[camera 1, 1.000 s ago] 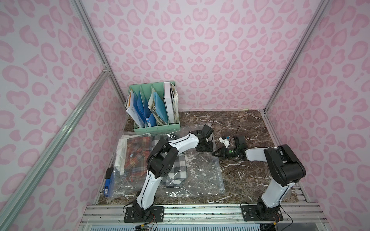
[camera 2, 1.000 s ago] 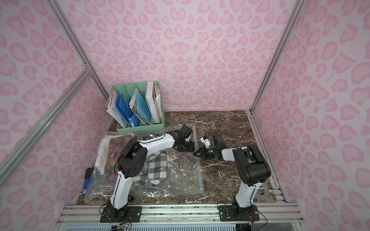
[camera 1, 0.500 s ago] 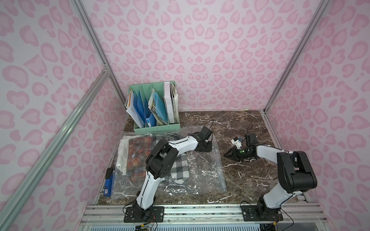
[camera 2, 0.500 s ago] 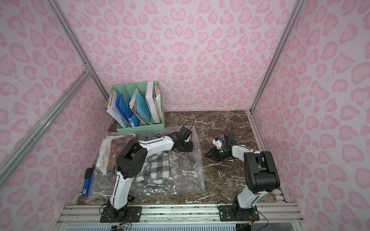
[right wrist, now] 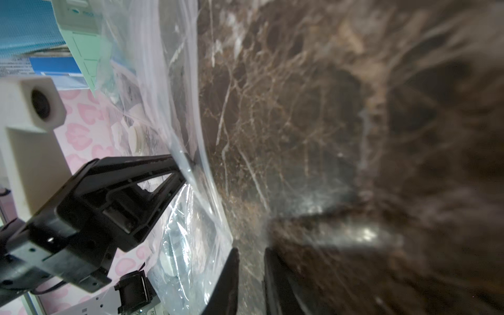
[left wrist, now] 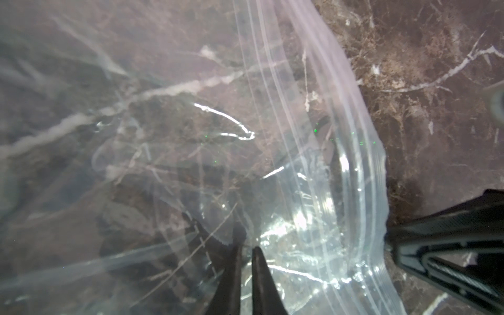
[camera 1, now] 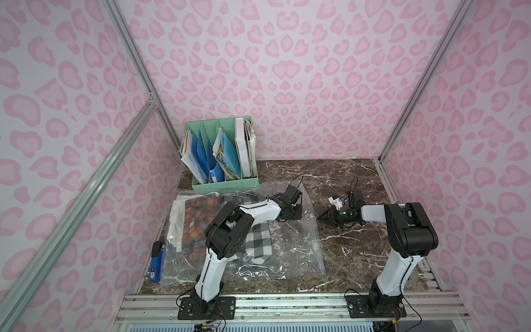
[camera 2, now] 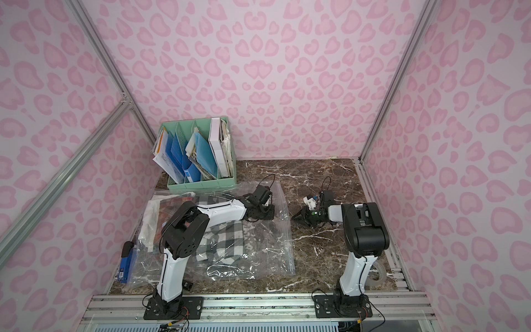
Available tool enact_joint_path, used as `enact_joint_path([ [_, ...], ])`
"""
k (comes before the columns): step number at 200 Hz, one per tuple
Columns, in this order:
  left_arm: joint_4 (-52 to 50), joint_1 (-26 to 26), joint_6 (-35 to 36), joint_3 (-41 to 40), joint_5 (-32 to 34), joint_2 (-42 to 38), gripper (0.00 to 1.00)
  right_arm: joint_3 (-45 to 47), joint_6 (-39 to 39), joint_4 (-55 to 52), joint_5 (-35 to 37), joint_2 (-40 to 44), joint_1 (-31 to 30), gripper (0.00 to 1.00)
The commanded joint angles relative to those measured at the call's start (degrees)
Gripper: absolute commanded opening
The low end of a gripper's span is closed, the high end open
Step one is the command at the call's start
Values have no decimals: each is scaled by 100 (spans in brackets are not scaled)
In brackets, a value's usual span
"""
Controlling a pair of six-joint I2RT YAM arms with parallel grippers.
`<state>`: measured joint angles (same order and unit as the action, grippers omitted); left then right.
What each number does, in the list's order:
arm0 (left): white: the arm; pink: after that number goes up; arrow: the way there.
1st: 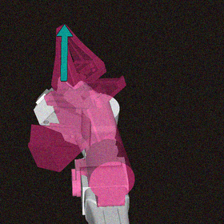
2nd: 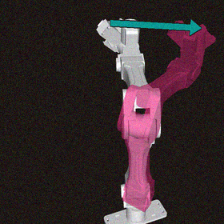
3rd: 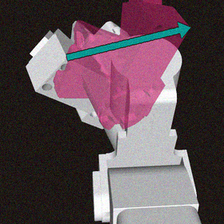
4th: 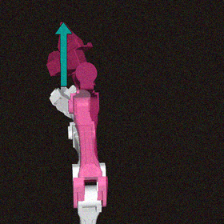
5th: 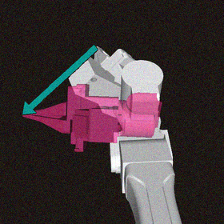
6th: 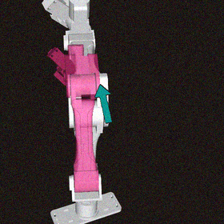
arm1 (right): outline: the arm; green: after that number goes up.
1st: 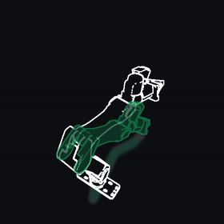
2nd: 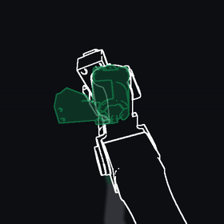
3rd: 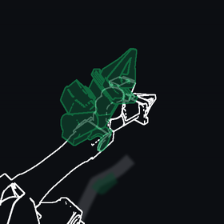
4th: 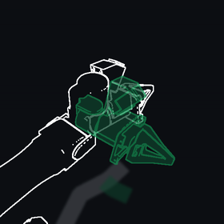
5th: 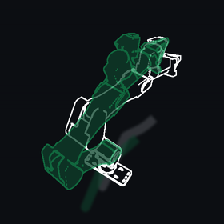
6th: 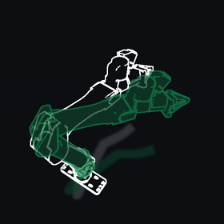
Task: Take the shirt out of the vacuum bag
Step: Open the vacuum bag at the center of the board.
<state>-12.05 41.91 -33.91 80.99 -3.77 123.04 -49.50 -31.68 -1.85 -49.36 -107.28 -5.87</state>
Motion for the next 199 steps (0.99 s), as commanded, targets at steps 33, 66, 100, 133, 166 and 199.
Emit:
enact_joint_path([
  [33,-1962,3,93,-189,-27,194,13,-772,-298,135,121,-617,-221,8],
  [66,-1857,-9,79,-241,-88,103,12,-653,-591,723,-218,-650,-446,4],
  [100,-1782,-21,30,-165,-143,-99,12,-396,-627,1104,-578,-347,-482,3],
  [133,-1790,-45,68,68,-228,-173,13,-409,-440,937,-787,-204,-642,4],
  [166,-1694,-76,-42,313,-371,-336,16,-427,-366,847,-714,-327,-988,4],
  [199,-1706,-182,-238,614,-498,-481,30,-375,-406,915,-668,-389,-1092,4],
])
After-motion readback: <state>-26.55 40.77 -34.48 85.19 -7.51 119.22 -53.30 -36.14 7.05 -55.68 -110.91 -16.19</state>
